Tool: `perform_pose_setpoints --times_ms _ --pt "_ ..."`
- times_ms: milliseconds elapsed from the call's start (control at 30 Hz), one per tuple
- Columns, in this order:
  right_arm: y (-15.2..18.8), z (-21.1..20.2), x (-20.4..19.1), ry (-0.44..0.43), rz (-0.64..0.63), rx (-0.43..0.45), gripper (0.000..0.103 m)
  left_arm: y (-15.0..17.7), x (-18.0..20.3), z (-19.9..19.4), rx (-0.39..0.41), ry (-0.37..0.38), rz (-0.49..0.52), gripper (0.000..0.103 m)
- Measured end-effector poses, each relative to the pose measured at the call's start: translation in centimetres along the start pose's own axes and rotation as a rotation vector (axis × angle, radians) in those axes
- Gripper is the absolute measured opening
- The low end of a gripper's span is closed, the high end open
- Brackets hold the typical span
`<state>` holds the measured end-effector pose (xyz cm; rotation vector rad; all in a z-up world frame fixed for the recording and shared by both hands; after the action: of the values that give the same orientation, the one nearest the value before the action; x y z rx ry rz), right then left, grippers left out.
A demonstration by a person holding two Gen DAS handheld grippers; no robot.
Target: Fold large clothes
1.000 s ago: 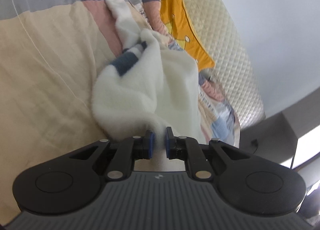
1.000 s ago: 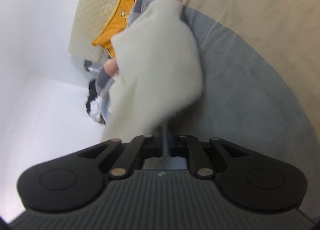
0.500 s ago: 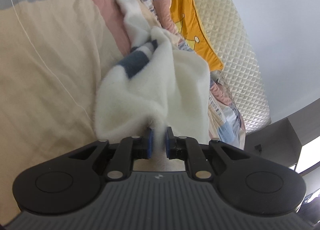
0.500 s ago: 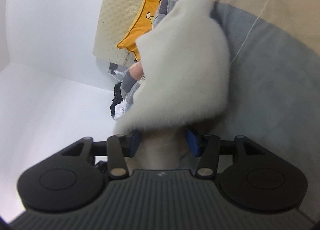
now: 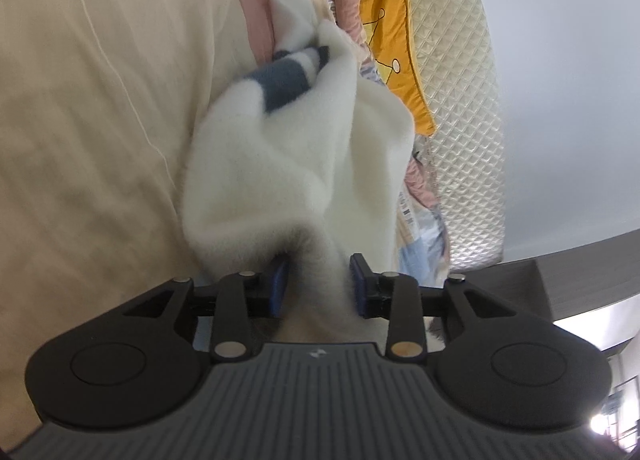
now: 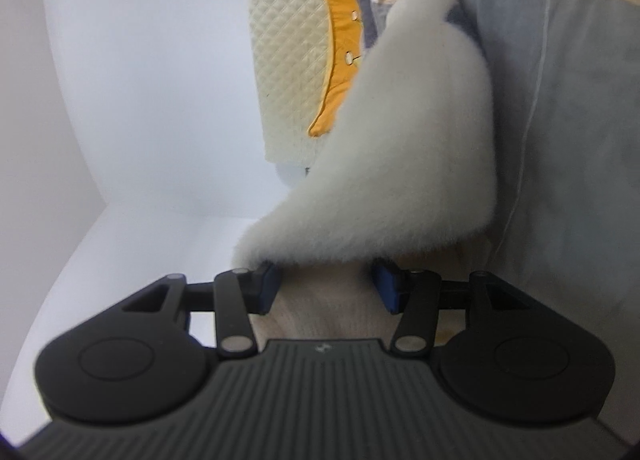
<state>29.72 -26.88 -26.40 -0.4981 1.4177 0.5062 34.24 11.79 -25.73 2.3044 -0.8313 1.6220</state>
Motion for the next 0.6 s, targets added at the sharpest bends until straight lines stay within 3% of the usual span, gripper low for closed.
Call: perform_pose_setpoints --times_ms 33,167,467,600 --pt "0.0 -0.3 0.1 0.004 0.015 0.002 0.056 0.0 -0.1 0.1 -0.001 0.005 -0.007 0.04" --pt "0.6 -1.2 0.3 0.084 0.024 0.041 0.079 -0.1 -0.6 0.4 0.002 0.026 -0.045 0.04" --pt "2.1 -3.5 1.5 0.153 0.131 0.122 0.082 -0.1 -0.7 0.1 0.006 0.002 -0.025 0.039" --pt "2.7 -4.3 1.7 0.154 0.151 0.158 0.082 0.1 -0.4 1.0 -0.013 -0.056 0.041 0.038"
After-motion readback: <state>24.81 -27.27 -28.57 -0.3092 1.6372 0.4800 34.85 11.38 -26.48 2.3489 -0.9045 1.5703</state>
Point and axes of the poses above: each gripper's, at about its wrist camera, not at the fingertips, and z roughly the way its jaws point, x to its right, y to its underside, the point moved 3 cm from there along z, roughly the way its jaws point
